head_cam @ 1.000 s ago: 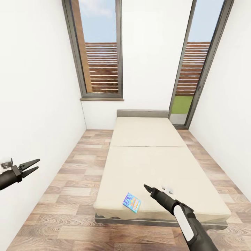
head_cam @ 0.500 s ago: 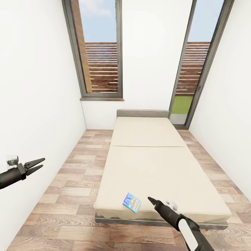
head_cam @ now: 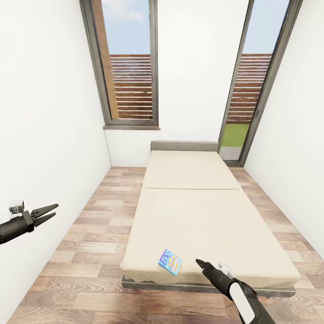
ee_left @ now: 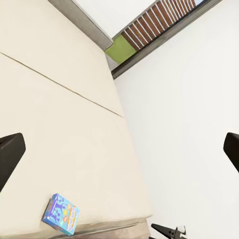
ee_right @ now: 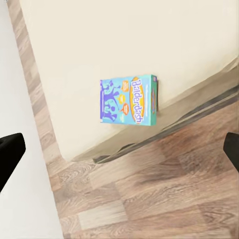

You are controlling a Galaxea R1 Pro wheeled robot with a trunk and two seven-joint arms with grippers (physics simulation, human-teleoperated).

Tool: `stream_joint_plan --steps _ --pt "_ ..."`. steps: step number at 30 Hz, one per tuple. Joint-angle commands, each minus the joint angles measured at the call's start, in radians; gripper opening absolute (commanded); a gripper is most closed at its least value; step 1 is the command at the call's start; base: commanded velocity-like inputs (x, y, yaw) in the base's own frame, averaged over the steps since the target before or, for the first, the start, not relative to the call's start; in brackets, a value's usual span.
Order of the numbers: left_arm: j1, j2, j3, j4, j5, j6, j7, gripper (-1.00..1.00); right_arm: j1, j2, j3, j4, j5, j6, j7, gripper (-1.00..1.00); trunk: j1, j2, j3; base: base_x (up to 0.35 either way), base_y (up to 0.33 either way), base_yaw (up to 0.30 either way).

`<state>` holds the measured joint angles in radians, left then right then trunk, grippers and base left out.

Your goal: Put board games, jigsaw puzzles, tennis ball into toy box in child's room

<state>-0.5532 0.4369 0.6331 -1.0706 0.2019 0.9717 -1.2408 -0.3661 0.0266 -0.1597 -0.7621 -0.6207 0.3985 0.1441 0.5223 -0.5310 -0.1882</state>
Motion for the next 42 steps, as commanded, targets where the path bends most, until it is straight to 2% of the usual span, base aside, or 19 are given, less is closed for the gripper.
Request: stream_joint_plan --steps 1,7,9,14,18,21,26,31,34,39,42 --pt "-0.001 0.000 0.000 0.000 0.002 0.007 -0.002 1.00 -0.001 0.003 -0.004 0.000 -0.002 -0.001 0.001 1.00 0.004 -0.009 -0.005 0.000 0.000 0.000" --pt "-0.001 -0.001 0.000 0.001 0.002 0.007 -0.002 1.00 -0.001 0.016 -0.013 0.006 -0.008 -0.049 -0.004 1.00 0.027 -0.051 -0.024 0.000 0.000 0.000" --pt "-0.001 -0.002 0.000 0.001 0.002 0.007 -0.002 1.00 -0.006 0.016 -0.035 0.026 -0.033 -0.051 -0.005 1.00 0.035 -0.065 -0.030 0.000 0.000 0.000" --pt "-0.001 -0.023 -0.001 0.000 0.002 0.006 -0.002 1.00 -0.014 0.005 -0.057 0.094 -0.125 -0.046 0.002 1.00 0.054 -0.100 -0.046 0.000 0.000 0.000" --pt "-0.001 -0.032 -0.001 0.000 0.002 0.006 -0.002 1.00 -0.016 0.000 -0.060 0.114 -0.265 -0.041 0.008 1.00 0.069 -0.128 -0.058 0.000 0.000 0.000" --pt "-0.001 -0.033 -0.001 0.000 0.002 0.006 -0.002 1.00 -0.022 -0.001 -0.059 0.116 -0.317 -0.025 0.007 1.00 0.081 -0.149 -0.068 0.000 0.000 0.000" --pt "-0.001 -0.043 -0.002 0.000 0.002 0.002 -0.001 1.00 -0.058 -0.001 -0.059 0.118 -0.340 -0.014 0.002 1.00 0.100 -0.184 -0.083 0.000 0.000 0.000" --pt "-0.001 -0.048 -0.002 0.000 0.002 -0.002 0.000 1.00 -0.072 0.005 -0.056 0.118 -0.337 -0.027 0.007 1.00 0.119 -0.219 -0.099 0.000 0.000 0.000" --pt "-0.001 -0.049 -0.002 0.000 0.002 -0.003 0.002 1.00 -0.075 0.003 -0.040 0.112 -0.332 -0.044 0.009 1.00 0.131 -0.240 -0.108 0.000 0.000 0.000" --pt "-0.001 -0.048 -0.001 0.000 0.001 -0.004 0.004 1.00 -0.077 0.011 0.016 0.109 -0.313 -0.062 0.002 1.00 0.150 -0.275 -0.124 0.000 0.000 0.000" --pt "-0.001 -0.047 -0.002 0.000 0.001 -0.004 0.005 1.00 -0.077 0.013 0.015 0.114 -0.326 -0.070 -0.002 1.00 0.161 -0.296 -0.133 0.000 0.000 0.000"
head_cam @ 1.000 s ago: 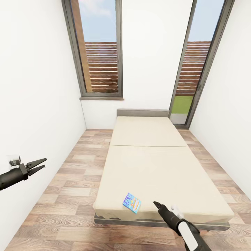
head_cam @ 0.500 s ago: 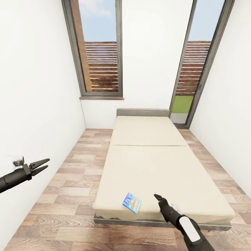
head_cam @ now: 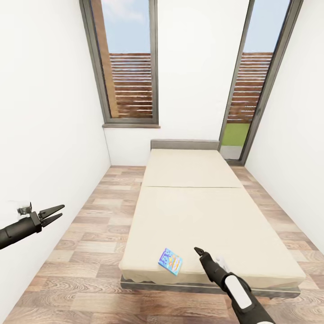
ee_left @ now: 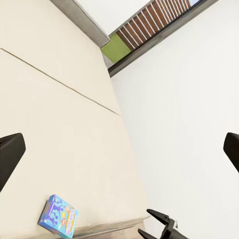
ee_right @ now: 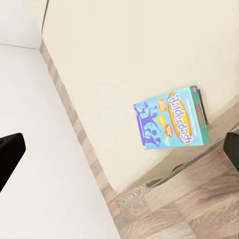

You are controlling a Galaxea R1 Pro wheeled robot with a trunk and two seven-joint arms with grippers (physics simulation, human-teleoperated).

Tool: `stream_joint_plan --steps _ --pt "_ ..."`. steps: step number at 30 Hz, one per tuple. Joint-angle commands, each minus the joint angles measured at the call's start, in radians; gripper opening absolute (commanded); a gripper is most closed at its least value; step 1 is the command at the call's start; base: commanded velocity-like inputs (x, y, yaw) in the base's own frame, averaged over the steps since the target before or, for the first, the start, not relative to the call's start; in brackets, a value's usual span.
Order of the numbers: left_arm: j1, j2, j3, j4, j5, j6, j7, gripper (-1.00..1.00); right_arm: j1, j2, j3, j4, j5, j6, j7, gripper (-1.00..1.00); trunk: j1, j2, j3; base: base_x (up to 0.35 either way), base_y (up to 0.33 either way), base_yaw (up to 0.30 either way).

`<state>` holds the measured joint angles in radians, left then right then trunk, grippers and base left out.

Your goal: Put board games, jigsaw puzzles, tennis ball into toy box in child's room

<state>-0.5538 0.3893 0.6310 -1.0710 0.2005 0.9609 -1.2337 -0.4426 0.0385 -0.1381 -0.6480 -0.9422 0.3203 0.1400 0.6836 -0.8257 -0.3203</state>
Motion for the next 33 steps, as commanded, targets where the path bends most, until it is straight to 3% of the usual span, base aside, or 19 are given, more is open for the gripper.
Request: stream_joint_plan --steps 1,3,5,8,12,19,26,33 --pt "-0.001 0.000 0.001 0.000 0.002 0.007 -0.002 1.00 -0.001 0.002 -0.014 0.001 -0.017 0.009 0.002 1.00 0.004 -0.008 -0.005 0.000 0.000 0.000" --pt "-0.001 0.000 0.001 0.000 0.002 0.007 -0.001 1.00 -0.001 0.002 -0.029 0.002 -0.050 0.012 0.002 1.00 0.012 -0.022 -0.011 0.000 0.000 0.000" --pt "0.000 0.000 0.001 0.000 0.002 0.007 -0.001 1.00 -0.001 0.003 -0.044 0.003 -0.120 0.025 0.002 1.00 0.019 -0.036 -0.017 0.000 0.000 0.000" --pt "-0.001 0.000 0.001 0.000 0.002 0.006 -0.001 1.00 0.000 0.003 -0.052 0.003 -0.217 0.047 0.007 1.00 0.031 -0.057 -0.026 0.000 0.000 0.000" --pt "-0.001 0.000 0.001 0.000 0.002 0.006 -0.001 1.00 0.001 0.002 -0.046 0.004 -0.307 0.057 0.014 1.00 0.046 -0.085 -0.039 0.000 0.000 0.000" --pt "-0.001 0.004 0.004 0.000 0.002 0.007 -0.007 1.00 0.001 0.003 0.009 0.004 -0.326 0.054 0.018 1.00 0.073 -0.134 -0.061 0.000 0.000 0.000" --pt "-0.001 0.003 0.006 -0.001 0.003 0.008 -0.009 1.00 0.001 -0.010 0.008 0.010 -0.336 0.051 0.018 1.00 0.100 -0.183 -0.083 0.000 0.000 0.000" --pt "-0.001 0.005 0.007 -0.001 0.004 0.008 -0.009 1.00 0.001 0.000 0.008 0.011 -0.335 0.048 0.018 1.00 0.127 -0.232 -0.105 0.000 0.000 0.000"
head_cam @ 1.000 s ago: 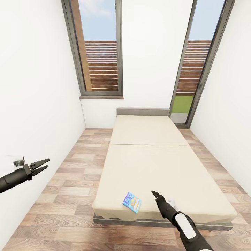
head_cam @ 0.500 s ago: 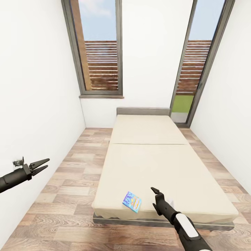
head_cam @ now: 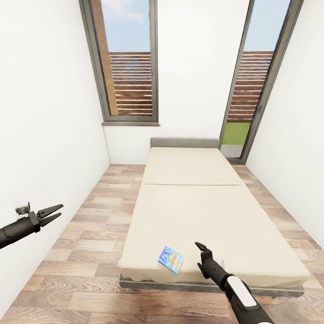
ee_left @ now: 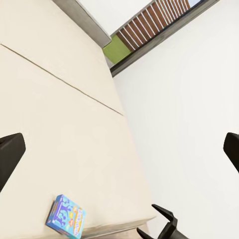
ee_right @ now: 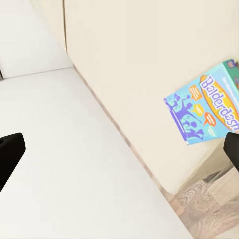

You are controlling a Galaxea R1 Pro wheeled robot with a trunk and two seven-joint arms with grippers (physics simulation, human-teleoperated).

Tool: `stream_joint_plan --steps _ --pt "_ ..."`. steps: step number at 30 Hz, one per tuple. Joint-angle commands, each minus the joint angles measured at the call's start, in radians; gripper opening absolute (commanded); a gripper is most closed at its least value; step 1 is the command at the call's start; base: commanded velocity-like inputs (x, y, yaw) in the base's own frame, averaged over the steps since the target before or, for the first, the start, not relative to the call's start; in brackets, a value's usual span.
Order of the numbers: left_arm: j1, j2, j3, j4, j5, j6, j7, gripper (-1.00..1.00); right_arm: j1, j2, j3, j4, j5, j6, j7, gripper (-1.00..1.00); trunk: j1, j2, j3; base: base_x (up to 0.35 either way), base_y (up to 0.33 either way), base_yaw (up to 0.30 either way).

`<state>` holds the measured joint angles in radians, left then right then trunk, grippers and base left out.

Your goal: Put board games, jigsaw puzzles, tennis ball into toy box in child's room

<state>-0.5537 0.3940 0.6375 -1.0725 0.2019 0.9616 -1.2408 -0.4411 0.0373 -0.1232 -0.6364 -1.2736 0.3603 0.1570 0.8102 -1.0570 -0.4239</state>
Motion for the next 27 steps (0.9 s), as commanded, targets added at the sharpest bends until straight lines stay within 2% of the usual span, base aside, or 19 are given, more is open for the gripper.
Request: stream_joint_plan --steps 1,20,24,27 --pt "-0.001 0.000 0.001 0.000 0.002 0.007 -0.002 1.00 -0.001 0.002 -0.006 0.000 -0.003 0.008 0.001 1.00 0.004 -0.008 -0.004 0.000 0.000 0.000" --pt "0.000 -0.003 -0.003 0.000 0.002 0.005 -0.002 1.00 -0.001 0.002 -0.007 0.000 -0.005 0.008 0.001 1.00 0.077 -0.141 -0.064 0.000 0.000 0.000" --pt "0.000 0.004 0.002 0.000 0.002 0.007 -0.002 1.00 -0.001 -0.004 -0.008 0.001 -0.005 0.008 0.000 1.00 0.092 -0.169 -0.076 0.000 0.000 0.000" --pt "0.000 0.009 0.005 0.000 0.003 0.008 -0.002 1.00 -0.001 0.001 -0.008 0.001 -0.004 0.007 0.000 1.00 0.104 -0.190 -0.086 0.000 0.000 0.000"
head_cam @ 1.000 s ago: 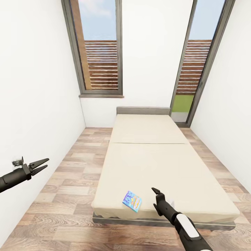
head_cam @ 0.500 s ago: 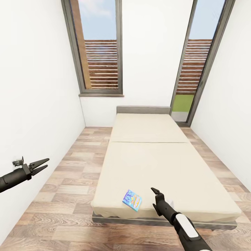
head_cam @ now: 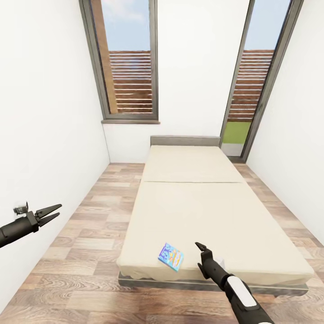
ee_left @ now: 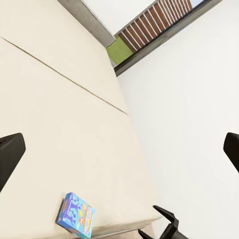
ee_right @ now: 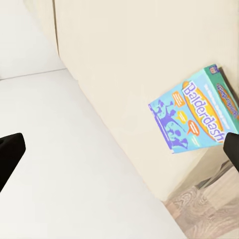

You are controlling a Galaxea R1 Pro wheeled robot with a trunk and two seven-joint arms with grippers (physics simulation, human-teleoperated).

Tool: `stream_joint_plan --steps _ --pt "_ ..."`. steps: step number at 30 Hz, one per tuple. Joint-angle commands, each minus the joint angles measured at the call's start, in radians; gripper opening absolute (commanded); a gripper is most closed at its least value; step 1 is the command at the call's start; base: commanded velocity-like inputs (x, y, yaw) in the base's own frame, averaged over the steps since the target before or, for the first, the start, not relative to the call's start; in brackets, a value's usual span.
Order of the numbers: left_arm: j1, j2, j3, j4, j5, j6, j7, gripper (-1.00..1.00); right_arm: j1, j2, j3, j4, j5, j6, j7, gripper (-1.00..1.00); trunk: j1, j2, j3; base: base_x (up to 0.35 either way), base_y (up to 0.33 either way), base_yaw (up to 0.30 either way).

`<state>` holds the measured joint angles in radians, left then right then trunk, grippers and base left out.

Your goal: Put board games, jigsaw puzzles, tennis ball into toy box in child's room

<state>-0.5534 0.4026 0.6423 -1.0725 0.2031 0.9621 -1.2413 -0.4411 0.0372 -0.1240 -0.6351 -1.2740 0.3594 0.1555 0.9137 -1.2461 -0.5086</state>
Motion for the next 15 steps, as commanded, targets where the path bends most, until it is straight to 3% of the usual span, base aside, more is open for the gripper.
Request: stream_joint_plan --steps 1,11,15 --pt "-0.001 0.000 0.001 0.000 0.002 0.007 -0.002 1.00 -0.001 0.002 -0.007 0.000 -0.003 0.008 0.001 1.00 0.004 -0.008 -0.004 0.000 0.000 0.000" --pt "-0.001 0.000 0.001 0.000 0.002 0.007 -0.001 1.00 -0.001 0.002 -0.009 0.002 -0.006 0.008 0.000 1.00 0.042 -0.078 -0.036 0.000 0.000 0.000" --pt "-0.001 0.001 0.002 0.000 0.002 0.007 -0.001 1.00 0.000 0.002 -0.042 0.006 -0.015 0.009 0.000 1.00 0.058 -0.106 -0.048 0.000 0.000 0.000"
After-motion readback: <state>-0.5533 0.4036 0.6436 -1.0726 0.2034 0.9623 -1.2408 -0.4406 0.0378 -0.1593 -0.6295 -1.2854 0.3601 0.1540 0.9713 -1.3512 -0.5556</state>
